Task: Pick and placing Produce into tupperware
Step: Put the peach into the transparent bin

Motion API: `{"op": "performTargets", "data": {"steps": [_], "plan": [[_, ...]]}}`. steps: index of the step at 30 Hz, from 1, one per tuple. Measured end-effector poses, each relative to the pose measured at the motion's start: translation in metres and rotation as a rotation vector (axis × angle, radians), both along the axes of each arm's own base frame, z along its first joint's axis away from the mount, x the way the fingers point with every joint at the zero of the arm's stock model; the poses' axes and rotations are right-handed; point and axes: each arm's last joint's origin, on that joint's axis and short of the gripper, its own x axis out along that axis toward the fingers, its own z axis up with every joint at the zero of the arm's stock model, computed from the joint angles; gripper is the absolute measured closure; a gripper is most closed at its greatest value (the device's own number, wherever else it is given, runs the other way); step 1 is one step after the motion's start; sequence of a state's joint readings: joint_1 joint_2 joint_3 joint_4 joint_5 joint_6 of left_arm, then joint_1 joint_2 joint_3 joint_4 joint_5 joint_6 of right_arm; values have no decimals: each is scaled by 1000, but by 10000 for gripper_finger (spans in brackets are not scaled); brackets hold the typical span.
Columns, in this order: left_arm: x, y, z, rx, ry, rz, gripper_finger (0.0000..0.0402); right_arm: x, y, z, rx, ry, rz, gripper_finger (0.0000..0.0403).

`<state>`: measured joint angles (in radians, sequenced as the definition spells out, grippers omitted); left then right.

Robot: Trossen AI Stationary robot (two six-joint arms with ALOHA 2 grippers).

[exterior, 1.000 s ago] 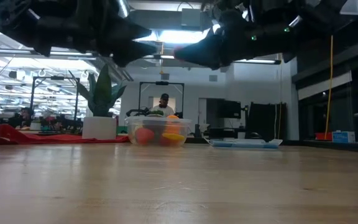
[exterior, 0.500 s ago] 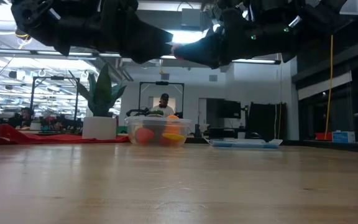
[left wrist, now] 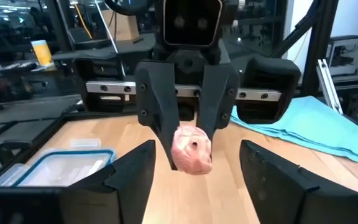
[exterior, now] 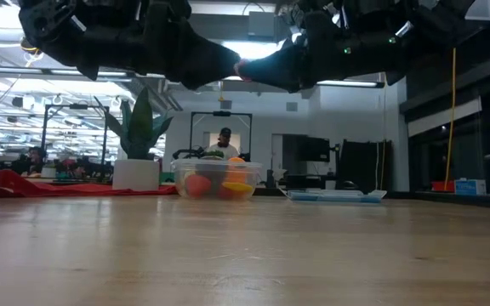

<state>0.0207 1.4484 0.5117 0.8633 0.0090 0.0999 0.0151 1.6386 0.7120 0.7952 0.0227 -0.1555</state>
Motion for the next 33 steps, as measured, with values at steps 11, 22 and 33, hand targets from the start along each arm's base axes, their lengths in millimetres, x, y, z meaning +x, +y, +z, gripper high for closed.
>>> {"op": "performTargets", "data": {"steps": [11, 22, 33], "plan": [[0, 3, 1, -9, -12, 13, 242, 0, 0, 0, -3, 3, 0, 351], [0, 2, 1, -14, -10, -15, 330, 0, 0, -1, -5, 5, 4, 351], [0, 2, 1, -45, -5, -17, 324, 0, 0, 0, -7, 0, 3, 351]]}}
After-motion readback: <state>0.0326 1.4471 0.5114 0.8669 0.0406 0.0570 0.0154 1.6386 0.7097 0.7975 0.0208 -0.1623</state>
